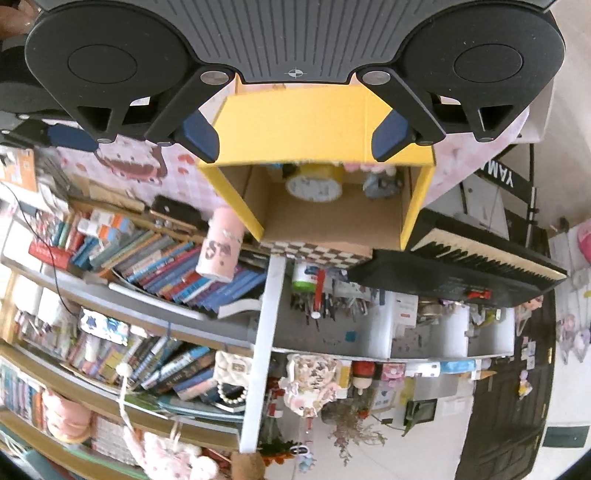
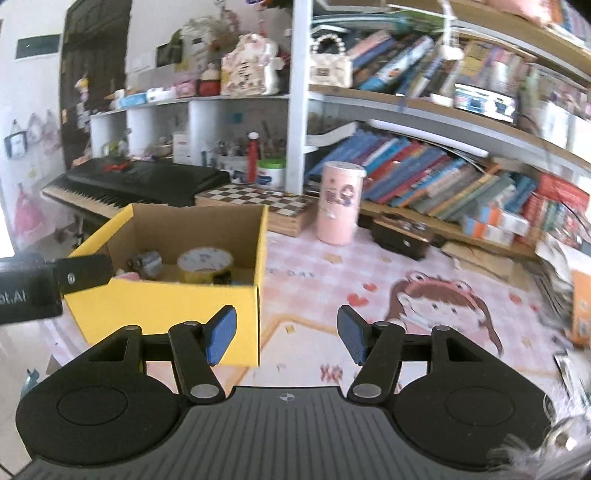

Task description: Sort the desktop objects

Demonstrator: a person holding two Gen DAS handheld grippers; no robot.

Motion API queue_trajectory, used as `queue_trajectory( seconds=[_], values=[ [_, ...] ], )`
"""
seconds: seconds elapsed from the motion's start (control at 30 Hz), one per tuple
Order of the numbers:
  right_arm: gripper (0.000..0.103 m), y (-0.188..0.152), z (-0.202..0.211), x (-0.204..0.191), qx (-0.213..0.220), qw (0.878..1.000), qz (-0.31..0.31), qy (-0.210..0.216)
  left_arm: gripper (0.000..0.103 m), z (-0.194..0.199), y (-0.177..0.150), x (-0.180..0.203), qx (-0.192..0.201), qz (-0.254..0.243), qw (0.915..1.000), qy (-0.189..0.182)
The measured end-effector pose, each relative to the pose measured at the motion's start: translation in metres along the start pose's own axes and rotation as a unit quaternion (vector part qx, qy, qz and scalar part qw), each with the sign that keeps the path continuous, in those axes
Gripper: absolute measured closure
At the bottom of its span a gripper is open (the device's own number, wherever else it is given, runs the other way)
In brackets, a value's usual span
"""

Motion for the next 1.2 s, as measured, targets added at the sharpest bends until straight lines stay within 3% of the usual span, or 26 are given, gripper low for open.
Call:
queue_trajectory(
  seconds=[0.33, 0.73, 0.83, 1.0, 1.2],
  values=[
    [0.045, -0.034, 0.051, 0.005, 0.006, 0.998, -0.032, -0.051, 0.011, 0.036, -0.026, 0.005, 0.002, -0.029, 0.9996, 0.003],
    [0.042, -0.074, 0.088, 0.028, -0.024, 0.993, -0.068, -0.097, 0.007, 0.054, -0.051, 0.024, -0.017, -0.060, 0.9981, -0.006],
    [0.039, -0.080, 0.095, 0.032, -0.028, 0.992, -0.069, -0.103, 0.007, 0.056, -0.056, 0.029, -0.022, -0.061, 0.9978, -0.011],
    [0.022, -0.088, 0.107, 0.041, -0.030, 0.990, -0.074, -0.114, 0.006, 0.058, -0.061, 0.036, -0.030, -0.065, 0.9973, -0.017],
    [0.015, -0.094, 0.115, 0.046, -0.035, 0.990, -0.079, -0.115, 0.003, 0.061, -0.064, 0.039, -0.033, -0.062, 0.9974, -0.013]
  ],
)
Point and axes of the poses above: each gripper's, at about its wrist camera, not at the fingertips, and z roughly against the way its jaws point, x to its right, y to its top, the point moved 9 cm from there along -z, roughly the way its jaws point, and after that the axes turned 4 degrees about x, right-handed, at the moved point
